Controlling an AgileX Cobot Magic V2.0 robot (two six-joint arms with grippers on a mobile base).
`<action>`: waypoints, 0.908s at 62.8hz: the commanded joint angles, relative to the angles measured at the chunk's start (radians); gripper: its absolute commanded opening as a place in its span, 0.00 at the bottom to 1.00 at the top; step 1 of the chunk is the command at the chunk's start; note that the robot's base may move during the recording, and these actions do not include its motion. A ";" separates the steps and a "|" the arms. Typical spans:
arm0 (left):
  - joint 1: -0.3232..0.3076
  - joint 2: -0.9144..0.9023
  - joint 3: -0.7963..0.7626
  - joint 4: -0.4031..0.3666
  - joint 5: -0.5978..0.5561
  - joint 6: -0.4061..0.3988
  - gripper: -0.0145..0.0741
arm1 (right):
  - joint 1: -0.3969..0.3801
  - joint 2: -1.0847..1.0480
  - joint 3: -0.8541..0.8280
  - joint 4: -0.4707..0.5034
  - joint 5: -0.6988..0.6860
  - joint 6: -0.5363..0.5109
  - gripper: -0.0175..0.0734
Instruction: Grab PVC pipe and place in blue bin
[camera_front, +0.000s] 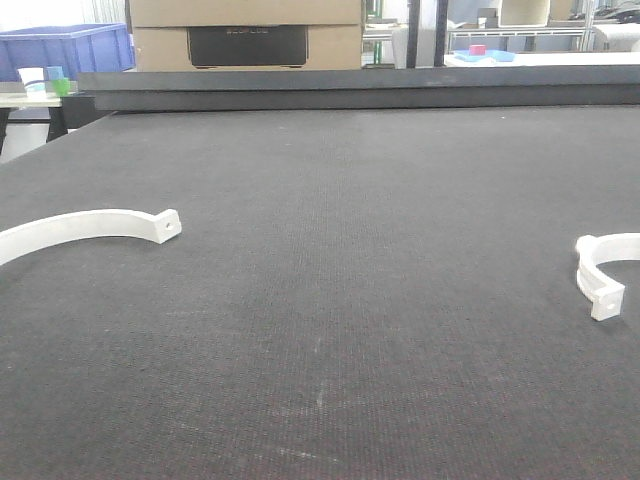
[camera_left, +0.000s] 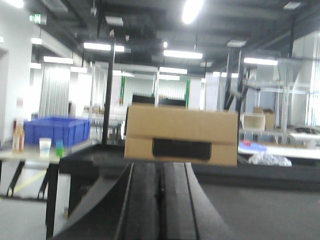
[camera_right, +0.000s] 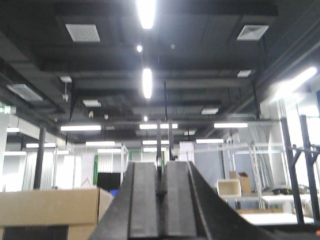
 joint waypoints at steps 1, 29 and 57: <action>0.004 -0.003 -0.081 0.055 0.013 0.000 0.04 | 0.001 0.000 -0.065 -0.003 0.011 0.000 0.01; 0.004 0.209 -0.553 0.090 0.433 0.000 0.04 | 0.001 0.133 -0.323 -0.003 0.148 0.000 0.01; 0.004 0.588 -0.898 0.006 0.825 0.000 0.04 | 0.001 0.400 -0.655 -0.003 0.769 0.000 0.01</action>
